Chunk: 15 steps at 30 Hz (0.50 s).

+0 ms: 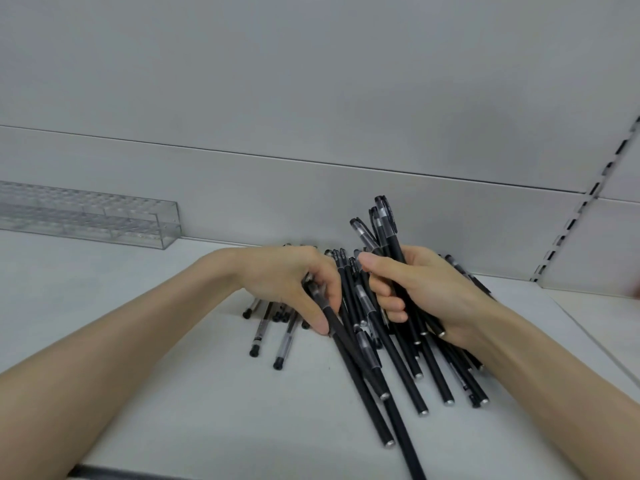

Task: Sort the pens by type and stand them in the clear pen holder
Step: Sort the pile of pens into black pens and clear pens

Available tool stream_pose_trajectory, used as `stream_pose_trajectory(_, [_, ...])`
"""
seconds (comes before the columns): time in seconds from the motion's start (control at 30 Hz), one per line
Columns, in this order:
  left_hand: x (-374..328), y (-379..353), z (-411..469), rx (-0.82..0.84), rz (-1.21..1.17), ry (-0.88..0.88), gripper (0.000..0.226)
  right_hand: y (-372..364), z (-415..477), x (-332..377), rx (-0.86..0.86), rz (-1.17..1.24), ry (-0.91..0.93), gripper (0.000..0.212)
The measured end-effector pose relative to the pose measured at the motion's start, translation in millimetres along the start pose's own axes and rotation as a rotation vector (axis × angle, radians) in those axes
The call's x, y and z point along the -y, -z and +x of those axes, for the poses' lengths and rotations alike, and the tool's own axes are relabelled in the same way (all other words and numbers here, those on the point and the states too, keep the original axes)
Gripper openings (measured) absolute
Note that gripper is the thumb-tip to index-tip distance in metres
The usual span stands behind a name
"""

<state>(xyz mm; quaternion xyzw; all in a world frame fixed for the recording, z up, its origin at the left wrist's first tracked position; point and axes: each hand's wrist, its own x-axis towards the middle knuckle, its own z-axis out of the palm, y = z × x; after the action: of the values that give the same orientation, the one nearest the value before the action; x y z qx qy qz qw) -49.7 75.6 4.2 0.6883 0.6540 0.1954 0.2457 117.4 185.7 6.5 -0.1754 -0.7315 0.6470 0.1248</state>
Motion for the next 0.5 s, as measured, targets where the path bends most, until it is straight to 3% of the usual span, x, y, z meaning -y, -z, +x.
stream_pose_trajectory(0.07, [1,0,-1,0.005,-0.026,-0.015,0.016,-1,-1,1,0.006,-0.040,0.012,0.031])
stream_pose_trajectory(0.17, [-2,8,-8,-0.045,-0.084,-0.003,0.010,-2,-2,2,-0.008,-0.049,0.017,0.026])
stream_pose_trajectory(0.33, [-4,27,-26,-0.331,-0.261,0.041,0.010,-6,0,3,0.029,0.067,0.030,0.027])
stream_pose_trajectory(0.5, [-14,26,-23,-0.541,-0.401,0.013,0.022,-12,-1,6,0.068,0.020,0.088,0.030])
